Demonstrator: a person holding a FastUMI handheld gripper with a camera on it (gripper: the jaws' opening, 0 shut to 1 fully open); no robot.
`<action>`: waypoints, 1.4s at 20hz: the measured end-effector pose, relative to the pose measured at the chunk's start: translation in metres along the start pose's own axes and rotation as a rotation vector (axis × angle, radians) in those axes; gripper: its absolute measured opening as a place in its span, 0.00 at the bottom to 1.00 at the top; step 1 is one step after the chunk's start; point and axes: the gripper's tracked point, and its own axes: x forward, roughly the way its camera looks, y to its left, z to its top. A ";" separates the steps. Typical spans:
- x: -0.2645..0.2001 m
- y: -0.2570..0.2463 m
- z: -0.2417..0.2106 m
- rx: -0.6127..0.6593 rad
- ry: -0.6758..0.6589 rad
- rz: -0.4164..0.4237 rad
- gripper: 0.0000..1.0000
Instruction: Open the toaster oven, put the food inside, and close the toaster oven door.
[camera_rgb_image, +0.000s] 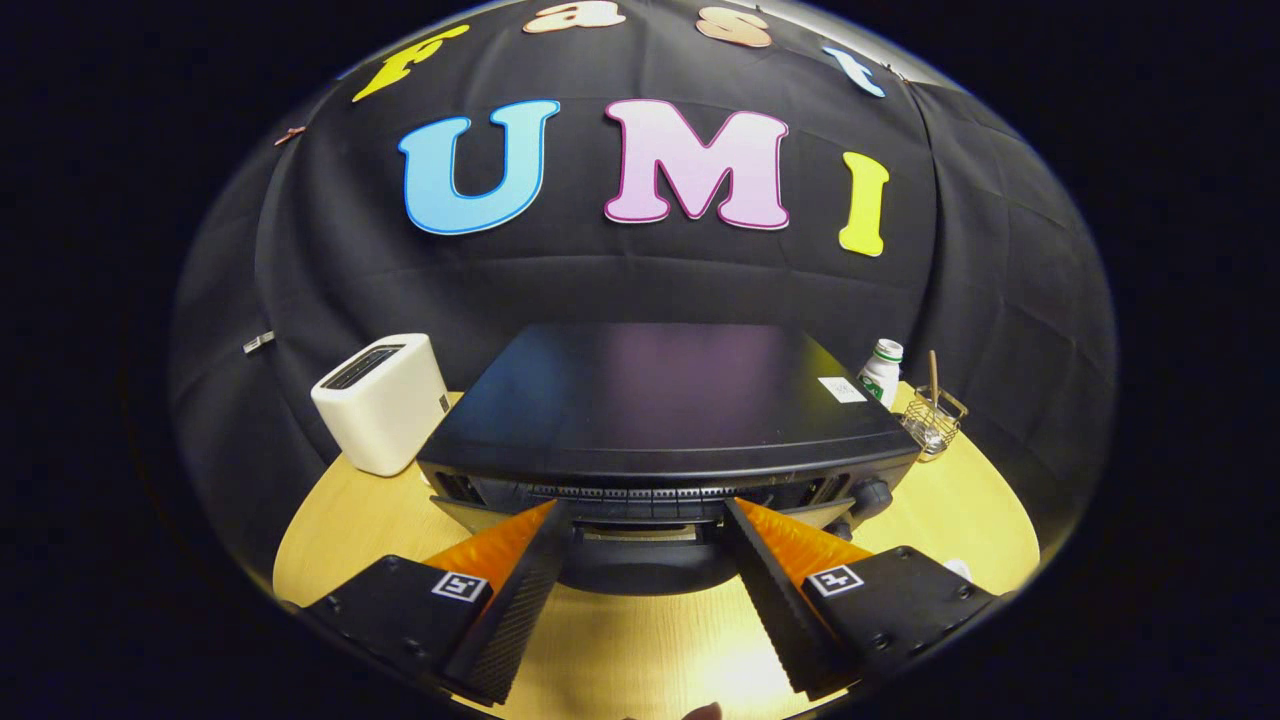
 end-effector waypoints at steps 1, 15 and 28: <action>-0.004 0.000 -0.004 0.002 0.003 0.000 1.00; -0.046 -0.002 -0.086 -0.030 0.127 0.016 0.99; -0.060 0.003 -0.179 -0.120 0.345 0.107 0.99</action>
